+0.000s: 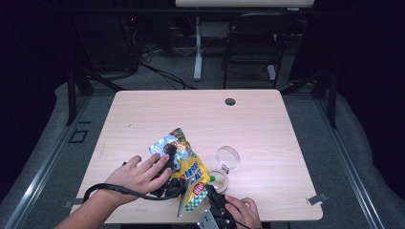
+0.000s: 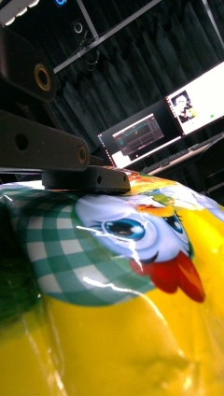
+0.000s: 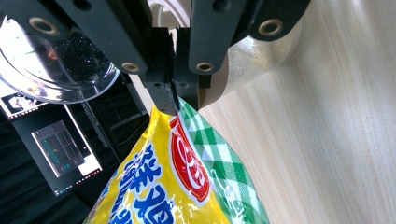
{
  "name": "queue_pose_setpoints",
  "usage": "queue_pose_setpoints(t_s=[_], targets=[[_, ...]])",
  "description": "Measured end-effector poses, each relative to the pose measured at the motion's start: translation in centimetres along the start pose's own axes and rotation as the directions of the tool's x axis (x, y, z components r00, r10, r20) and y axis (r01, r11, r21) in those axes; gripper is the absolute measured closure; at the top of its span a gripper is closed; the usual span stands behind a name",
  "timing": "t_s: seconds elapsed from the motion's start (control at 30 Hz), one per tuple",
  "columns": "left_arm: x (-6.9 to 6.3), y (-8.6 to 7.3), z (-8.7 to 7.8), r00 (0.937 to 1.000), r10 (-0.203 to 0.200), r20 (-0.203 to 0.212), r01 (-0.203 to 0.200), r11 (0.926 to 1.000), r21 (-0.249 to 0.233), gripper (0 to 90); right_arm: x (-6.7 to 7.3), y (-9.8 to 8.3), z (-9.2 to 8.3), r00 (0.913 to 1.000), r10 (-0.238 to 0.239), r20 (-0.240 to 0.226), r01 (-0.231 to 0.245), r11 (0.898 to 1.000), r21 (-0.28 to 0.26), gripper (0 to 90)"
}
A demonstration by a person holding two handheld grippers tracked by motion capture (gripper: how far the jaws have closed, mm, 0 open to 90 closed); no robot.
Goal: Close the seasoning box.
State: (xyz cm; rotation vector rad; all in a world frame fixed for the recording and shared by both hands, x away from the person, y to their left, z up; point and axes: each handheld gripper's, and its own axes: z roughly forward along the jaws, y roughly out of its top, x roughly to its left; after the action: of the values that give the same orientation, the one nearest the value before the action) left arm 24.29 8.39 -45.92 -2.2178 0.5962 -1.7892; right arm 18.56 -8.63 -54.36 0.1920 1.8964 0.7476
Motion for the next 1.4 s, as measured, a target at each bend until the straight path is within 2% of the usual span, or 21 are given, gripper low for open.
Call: queue_pose_setpoints(t_s=[0.37,0.4,0.43,0.47,0.6,0.9,1.13,1.23,1.33,1.37,1.4], targets=[[0.2,0.1,0.0,0.9998,0.005,0.017,-0.005,1.0,0.002,70.7,0.0,0.0,0.0,1.0,0.003,0.001,-0.003,1.0,-0.003,87.6],[0.3,0.1,0.0,0.9998,0.018,0.01,-0.018,0.9998,0.0,70.8,0.0,0.0,0.0,1.0,0.005,0.0,-0.005,1.0,-0.004,87.6],[0.3,0.1,0.0,0.9998,0.018,0.01,-0.018,0.9998,0.0,70.8,0.0,0.0,0.0,1.0,0.006,-0.001,-0.006,1.0,-0.004,87.4],[0.2,0.1,0.0,0.9999,0.002,0.015,-0.002,1.0,-0.004,70.8,0.0,0.0,0.0,1.0,0.006,-0.001,-0.006,1.0,-0.003,87.4],[0.5,0.2,-0.1,0.9998,0.013,0.018,-0.013,0.9999,-0.003,70.8,0.0,0.0,0.0,0.9999,0.01,-0.002,-0.01,1.0,-0.006,87.2],[0.6,0.2,-0.1,0.9996,0.001,0.028,-0.001,1.0,-0.007,71.2,-0.2,0.0,-0.1,0.9999,0.014,-0.001,-0.014,1.0,0.004,86.4],[0.9,0.2,-0.1,0.9997,0.01,0.024,-0.009,0.9999,-0.011,71.3,-0.2,0.0,-0.1,0.9999,0.016,0.005,-0.016,1.0,0.007,86.1],[1.0,0.2,-0.2,0.9996,0.014,0.023,-0.014,0.9998,-0.011,71.3,-0.2,0.0,0.0,0.9996,0.029,0.003,-0.029,1.0,-0.008,86.1],[1.1,0.3,-0.2,0.9996,0.019,0.022,-0.019,0.9998,-0.011,71.3,-0.1,0.0,0.1,0.9996,0.029,0.001,-0.029,1.0,-0.007,86.2],[1.2,0.3,-0.2,0.9994,0.032,0.017,-0.032,0.9994,-0.011,71.2,-0.1,0.0,0.1,0.9996,0.03,0.001,-0.03,1.0,-0.007,86.2],[1.4,0.4,-0.3,0.9977,0.068,-0.005,-0.068,0.9977,-0.007,71.3,-0.2,0.0,0.0,0.9998,0.019,0.003,-0.019,1.0,0.001,86.3]])
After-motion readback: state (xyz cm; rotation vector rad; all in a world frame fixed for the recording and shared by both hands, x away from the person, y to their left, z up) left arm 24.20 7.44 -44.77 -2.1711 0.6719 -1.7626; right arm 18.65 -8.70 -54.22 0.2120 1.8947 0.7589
